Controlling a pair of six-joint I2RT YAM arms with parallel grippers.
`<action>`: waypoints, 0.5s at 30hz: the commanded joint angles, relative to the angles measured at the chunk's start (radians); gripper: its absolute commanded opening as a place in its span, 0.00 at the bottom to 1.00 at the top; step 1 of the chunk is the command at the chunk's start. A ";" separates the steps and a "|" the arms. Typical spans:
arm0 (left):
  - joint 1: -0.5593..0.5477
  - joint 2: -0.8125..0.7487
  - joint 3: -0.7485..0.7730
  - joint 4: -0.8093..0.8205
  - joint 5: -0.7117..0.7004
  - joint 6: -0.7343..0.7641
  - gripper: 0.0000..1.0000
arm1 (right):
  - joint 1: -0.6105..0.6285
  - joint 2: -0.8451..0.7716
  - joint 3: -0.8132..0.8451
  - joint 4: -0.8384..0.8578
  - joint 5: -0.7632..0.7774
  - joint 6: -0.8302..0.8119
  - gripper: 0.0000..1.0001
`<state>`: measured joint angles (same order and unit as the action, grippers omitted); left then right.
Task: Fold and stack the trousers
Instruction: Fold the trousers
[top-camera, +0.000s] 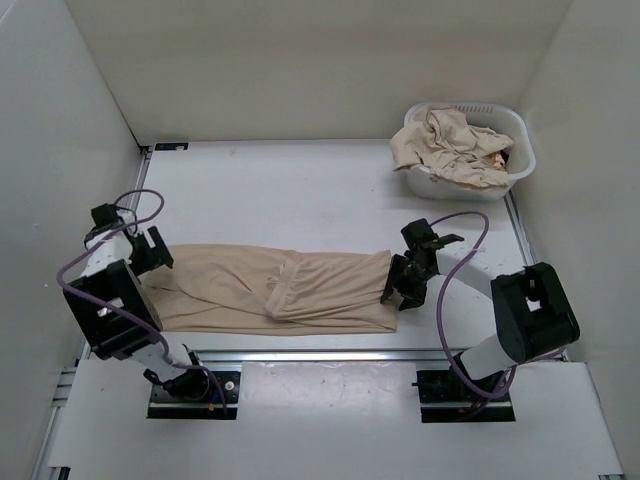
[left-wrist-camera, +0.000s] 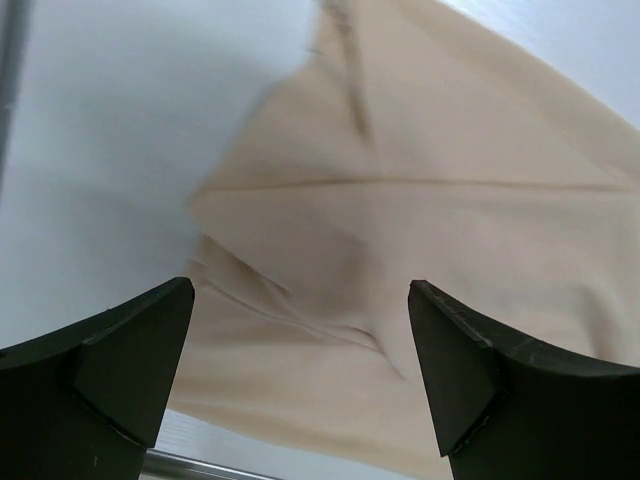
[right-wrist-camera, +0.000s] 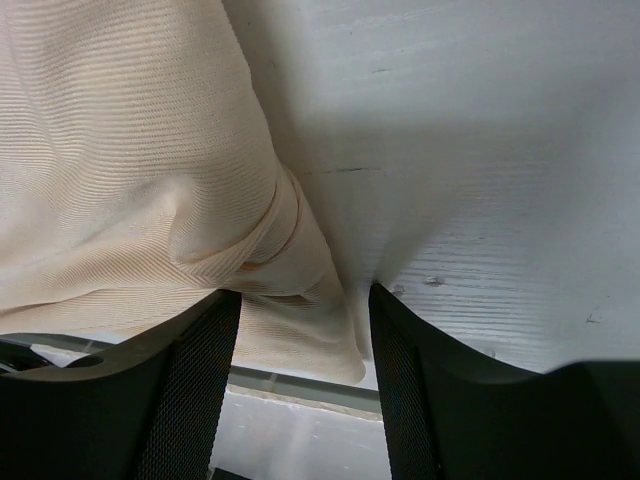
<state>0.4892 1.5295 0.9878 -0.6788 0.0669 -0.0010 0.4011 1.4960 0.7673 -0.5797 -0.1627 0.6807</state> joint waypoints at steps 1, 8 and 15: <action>0.074 0.063 0.006 0.071 -0.012 0.001 1.00 | 0.007 0.021 0.021 -0.023 0.029 0.013 0.60; 0.106 0.127 0.015 0.111 0.093 0.001 0.90 | 0.007 0.059 0.049 -0.087 0.029 0.013 0.60; 0.127 0.115 0.016 0.111 0.093 0.001 0.14 | 0.007 0.070 0.081 -0.111 0.051 0.013 0.60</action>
<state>0.6029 1.6821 0.9905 -0.5900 0.1314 -0.0010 0.4026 1.5536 0.8234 -0.6487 -0.1482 0.6926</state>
